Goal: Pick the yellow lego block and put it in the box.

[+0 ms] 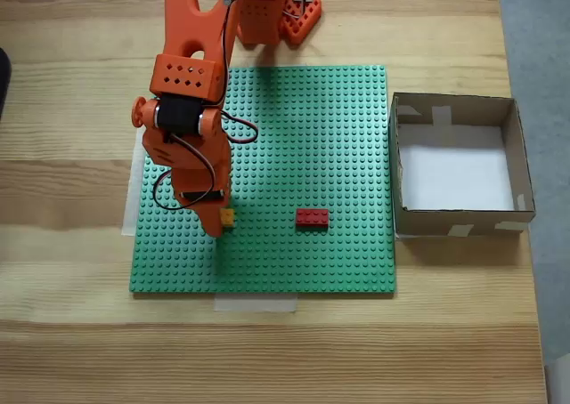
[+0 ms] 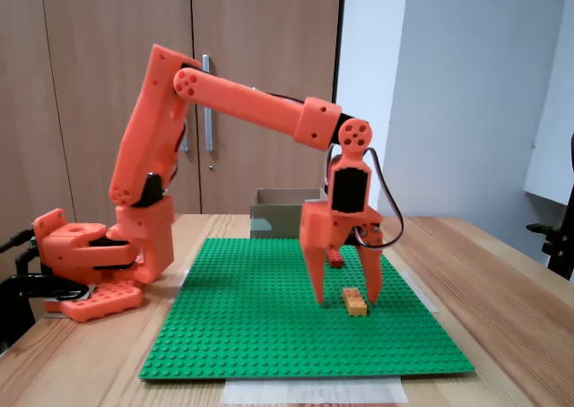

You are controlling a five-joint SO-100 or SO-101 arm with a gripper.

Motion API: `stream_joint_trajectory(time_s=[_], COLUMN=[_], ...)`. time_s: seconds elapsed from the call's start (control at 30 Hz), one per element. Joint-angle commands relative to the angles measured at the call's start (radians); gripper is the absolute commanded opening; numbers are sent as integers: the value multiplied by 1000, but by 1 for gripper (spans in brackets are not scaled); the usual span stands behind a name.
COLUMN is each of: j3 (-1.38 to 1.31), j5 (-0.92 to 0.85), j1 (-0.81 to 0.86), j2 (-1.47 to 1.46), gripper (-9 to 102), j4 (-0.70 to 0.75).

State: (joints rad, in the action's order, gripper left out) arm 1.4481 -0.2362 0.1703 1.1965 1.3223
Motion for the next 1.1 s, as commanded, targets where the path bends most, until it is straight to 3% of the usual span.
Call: stream_joint_trajectory(time_s=[0.0, 0.73, 1.07], j3=[-34, 40, 32], j5=[-15, -48, -38], j1=[5, 9, 9], j2=[5, 5, 5], gripper=[32, 33, 22], j4=[6, -86, -89])
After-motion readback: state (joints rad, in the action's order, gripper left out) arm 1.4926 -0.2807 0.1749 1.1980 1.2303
